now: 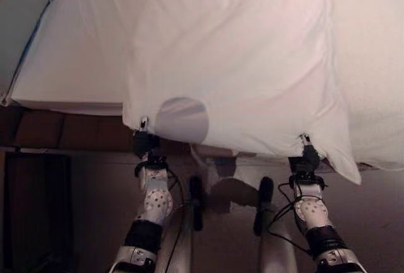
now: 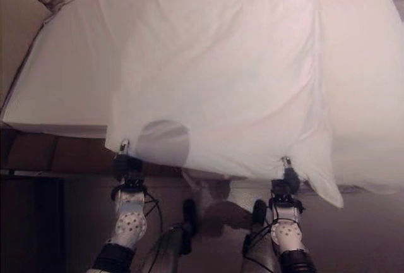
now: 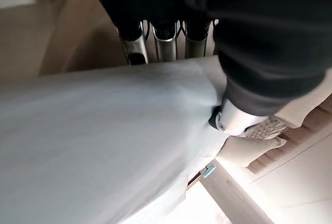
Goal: Make the bed
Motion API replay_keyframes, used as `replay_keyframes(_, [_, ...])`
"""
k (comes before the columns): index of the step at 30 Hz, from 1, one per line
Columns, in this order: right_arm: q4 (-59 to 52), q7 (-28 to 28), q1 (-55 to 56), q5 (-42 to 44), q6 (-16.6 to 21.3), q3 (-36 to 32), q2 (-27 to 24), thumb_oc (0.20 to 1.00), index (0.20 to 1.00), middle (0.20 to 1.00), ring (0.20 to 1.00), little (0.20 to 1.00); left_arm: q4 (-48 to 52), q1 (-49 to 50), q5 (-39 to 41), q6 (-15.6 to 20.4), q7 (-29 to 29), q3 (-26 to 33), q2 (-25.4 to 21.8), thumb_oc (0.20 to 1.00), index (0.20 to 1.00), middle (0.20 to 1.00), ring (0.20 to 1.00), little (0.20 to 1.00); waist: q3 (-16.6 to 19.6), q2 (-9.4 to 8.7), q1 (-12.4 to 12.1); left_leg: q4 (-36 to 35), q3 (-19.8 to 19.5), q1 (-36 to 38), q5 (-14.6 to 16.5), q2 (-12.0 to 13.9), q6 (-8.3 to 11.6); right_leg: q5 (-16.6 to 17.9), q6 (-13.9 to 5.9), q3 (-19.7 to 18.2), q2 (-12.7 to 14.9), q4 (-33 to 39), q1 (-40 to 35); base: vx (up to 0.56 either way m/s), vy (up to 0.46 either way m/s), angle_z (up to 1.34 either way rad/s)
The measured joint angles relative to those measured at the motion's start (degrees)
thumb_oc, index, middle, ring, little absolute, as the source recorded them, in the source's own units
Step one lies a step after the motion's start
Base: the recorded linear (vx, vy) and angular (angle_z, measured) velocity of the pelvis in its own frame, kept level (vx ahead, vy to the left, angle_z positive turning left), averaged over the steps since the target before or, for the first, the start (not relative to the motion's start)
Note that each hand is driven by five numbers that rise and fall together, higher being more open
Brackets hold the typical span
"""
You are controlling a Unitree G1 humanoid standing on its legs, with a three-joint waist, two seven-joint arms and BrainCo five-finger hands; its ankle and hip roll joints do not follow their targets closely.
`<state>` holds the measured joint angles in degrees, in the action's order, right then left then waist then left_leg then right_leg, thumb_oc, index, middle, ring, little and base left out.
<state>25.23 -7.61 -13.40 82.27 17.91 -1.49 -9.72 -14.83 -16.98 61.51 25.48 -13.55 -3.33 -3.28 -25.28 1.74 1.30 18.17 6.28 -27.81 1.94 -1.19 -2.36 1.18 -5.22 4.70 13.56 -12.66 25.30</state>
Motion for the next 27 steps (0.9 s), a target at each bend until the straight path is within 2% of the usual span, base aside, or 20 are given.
replay_keyframes(1, [-0.1,0.0,-0.2,-0.1,0.0,0.1,0.2,0.2,0.2,0.2,0.2,0.2,0.0,-0.1,0.0,0.0,-0.2,0.0,-0.2,0.2,0.2,0.2,0.2,0.2,0.0,-0.11,0.3,-1.5,0.4,0.6,-0.7,-0.6,-0.88,-1.4,-0.71,-0.6,-3.4,-2.4,1.6,-0.01,0.079,-0.05])
replay_keyframes(2, [0.0,0.0,-0.1,-0.1,-0.1,0.3,0.2,0.2,0.2,0.2,0.2,0.2,0.0,0.4,0.0,0.0,-0.7,0.0,-0.5,0.2,0.2,0.2,0.2,0.2,0.0,-0.34,0.9,-3.3,0.6,1.4,-1.8,-0.9,-1.11,-3.1,0.26,-1.4,-6.4,-5.3,3.1,-0.01,0.048,-0.01])
replay_keyframes(3, [0.0,0.0,0.0,-0.1,-0.1,0.3,0.2,0.2,0.2,0.2,0.2,0.2,0.0,0.6,-0.1,-0.1,-1.1,0.0,-0.3,0.2,0.2,0.2,0.2,0.2,0.0,-0.41,1.1,-3.9,0.6,2.0,-1.9,-1.2,-1.22,-3.6,1.68,-1.3,-7.6,-5.5,3.3,0.0,0.028,-0.03])
replay_keyframes(4, [0.1,0.0,0.2,-0.1,0.0,0.3,0.2,0.2,0.2,0.2,0.2,0.2,0.0,1.3,-0.1,-0.1,-1.7,0.0,0.3,0.2,0.2,0.2,0.2,0.2,-0.1,-0.66,1.3,-4.9,1.0,3.2,-2.0,-1.4,-1.23,-3.5,1.74,-1.1,-9.6,-5.9,3.2,0.01,0.014,-0.1])
replay_keyframes(7, [0.1,-0.1,0.1,-0.1,0.0,0.8,-0.1,0.2,0.2,0.2,0.2,0.2,0.0,2.4,-0.1,-0.1,-2.3,0.1,0.2,0.2,0.2,0.2,0.2,0.2,0.0,-1.39,1.3,-6.7,0.9,4.6,-2.3,-2.0,-0.87,-3.9,2.16,-4.1,-10.7,-6.9,3.2,0.05,-0.029,-0.16])
replay_keyframes(8, [0.2,-0.1,0.1,-0.1,0.0,1.2,-0.2,0.2,0.2,0.2,0.2,0.2,0.0,2.6,-0.1,-0.1,-2.6,0.1,0.1,0.2,0.2,0.2,0.2,0.2,0.0,-1.5,1.3,-6.9,0.7,5.0,-2.3,-2.3,-0.64,-4.6,2.97,-4.8,-10.7,-8.4,3.5,0.05,-0.101,-0.06])
replay_keyframes(12, [0.3,-0.1,0.6,-0.1,0.0,1.8,-0.1,0.2,0.2,0.2,0.2,0.2,0.1,3.2,-0.1,-0.1,-2.9,0.4,0.1,0.2,0.2,0.2,0.2,0.2,0.0,-1.47,1.7,-8.0,-0.6,6.3,-2.7,-1.9,0.67,-5.4,4.15,-4.0,-11.1,-8.5,2.7,0.04,-0.162,0.02])
replay_keyframes(13, [0.4,0.0,0.6,-0.1,0.0,1.8,-0.2,0.2,0.2,0.2,0.2,0.2,-0.1,3.3,-0.1,-0.1,-2.9,0.5,0.4,0.2,0.2,0.2,0.2,0.2,0.0,-1.41,1.7,-7.8,-0.7,6.2,-3.0,-1.3,1.46,-6.0,4.17,-3.5,-11.7,-8.9,2.6,0.04,-0.177,0.14])
replay_keyframes(16, [1.4,0.0,1.1,-0.2,0.0,1.7,-0.2,0.2,0.2,0.2,0.2,0.2,-0.2,3.4,0.0,-0.6,-3.3,0.1,0.7,0.2,0.2,0.2,0.2,0.2,0.1,-1.44,2.0,-5.8,-1.0,6.1,-2.8,-1.1,2.88,-7.4,6.27,-2.0,-11.3,-9.9,1.7,0.0,-0.075,0.3])
replay_keyframes(17, [1.5,0.0,0.9,-0.2,0.0,1.7,-0.3,0.2,0.2,0.2,0.2,0.2,-0.2,3.5,0.0,-0.6,-3.6,0.1,0.6,0.2,0.2,0.2,0.2,0.2,0.1,-1.43,1.4,-5.0,-1.4,5.9,-2.8,-0.7,3.28,-8.1,7.05,-1.8,-11.5,-11.4,2.2,0.02,-0.041,0.14])
replay_keyframes(18, [1.5,0.0,0.9,-0.2,0.0,1.6,-0.4,0.2,0.2,0.2,0.2,0.2,-0.3,3.4,0.0,-0.7,-3.8,0.1,0.6,0.2,0.2,0.2,0.2,0.2,0.1,-1.48,1.4,-4.7,-1.6,5.4,-3.4,-0.6,4.2,-8.5,7.51,-1.7,-11.1,-12.2,2.6,0.04,-0.007,0.28])
replay_keyframes(19, [1.5,0.0,0.8,-0.2,-0.1,1.5,-0.7,0.2,0.2,0.2,0.2,0.2,-0.1,2.6,-0.1,-1.1,-4.0,0.1,0.7,0.2,0.2,0.2,0.2,0.2,0.2,-1.56,1.5,-4.6,-0.8,4.7,-5.0,-0.8,6.02,-8.7,8.29,-1.3,-9.9,-12.6,3.2,0.05,0.025,0.27])
replay_keyframes(20, [1.5,0.1,0.5,-0.2,-0.1,1.6,-0.7,0.2,0.2,0.2,0.2,0.2,0.0,2.6,-0.2,-1.2,-4.1,0.1,0.4,0.2,0.2,0.2,0.2,0.2,0.2,-1.77,1.4,-3.2,-1.1,3.5,-4.7,-0.2,5.87,-9.0,9.43,-1.7,-9.7,-12.5,3.3,0.04,0.055,0.05])
replay_keyframes(21, [1.0,0.2,0.9,-0.4,-0.2,1.6,-0.5,0.2,0.2,0.2,0.2,0.2,0.0,2.6,-0.9,-1.2,-4.5,0.2,0.1,0.2,0.2,0.2,0.2,0.2,0.7,-2.52,0.6,-1.7,-2.9,2.8,-3.6,1.1,6.27,-8.4,9.94,-1.9,-9.6,-12.3,4.1,0.03,0.085,-0.15])
replay_keyframes(22, [0.8,0.2,0.9,-0.6,-0.2,1.7,-0.4,0.2,0.2,0.2,0.2,0.2,0.1,2.6,-2.0,-1.2,-4.8,0.4,0.0,0.2,0.2,0.2,0.2,0.2,0.7,-2.4,0.7,-1.7,-5.6,2.4,-3.3,2.4,6.71,-8.3,9.9,-1.6,-9.8,-12.2,4.3,0.04,0.128,-0.2])
replay_keyframes(24, [0.5,0.1,0.9,-0.7,-0.2,1.9,-0.4,0.2,0.2,0.2,0.2,0.2,0.2,2.1,-4.3,-1.1,-5.9,1.3,0.2,0.2,0.2,0.2,0.2,0.2,0.7,-2.43,0.7,-5.4,-11.7,2.2,-2.9,9.5,7.56,-8.6,10.25,-1.4,-10.9,-14.2,6.2,0.08,0.275,-0.11])
replay_keyframes(26, [0.4,0.2,0.8,-0.7,-0.2,2.1,-0.4,0.2,0.2,0.2,0.2,0.2,0.2,2.1,-4.6,-1.1,-6.6,1.6,0.3,0.2,0.2,0.2,0.2,0.2,0.8,-2.45,0.5,-9.7,-15.2,2.5,-2.8,13.2,8.15,-9.3,10.24,-1.5,-11.9,-16.1,7.8,0.09,0.309,-0.16])
replay_keyframes(27, [0.2,0.2,0.8,-0.7,-0.2,2.1,-0.5,0.2,0.2,0.2,0.2,0.2,0.2,2.2,-4.6,-1.1,-6.7,1.6,0.4,0.2,0.2,0.2,0.2,0.2,0.8,-2.44,0.5,-10.5,-15.3,2.5,-2.8,13.7,8.16,-9.7,10.72,-1.5,-11.8,-16.6,8.3,0.11,0.491,-0.2])
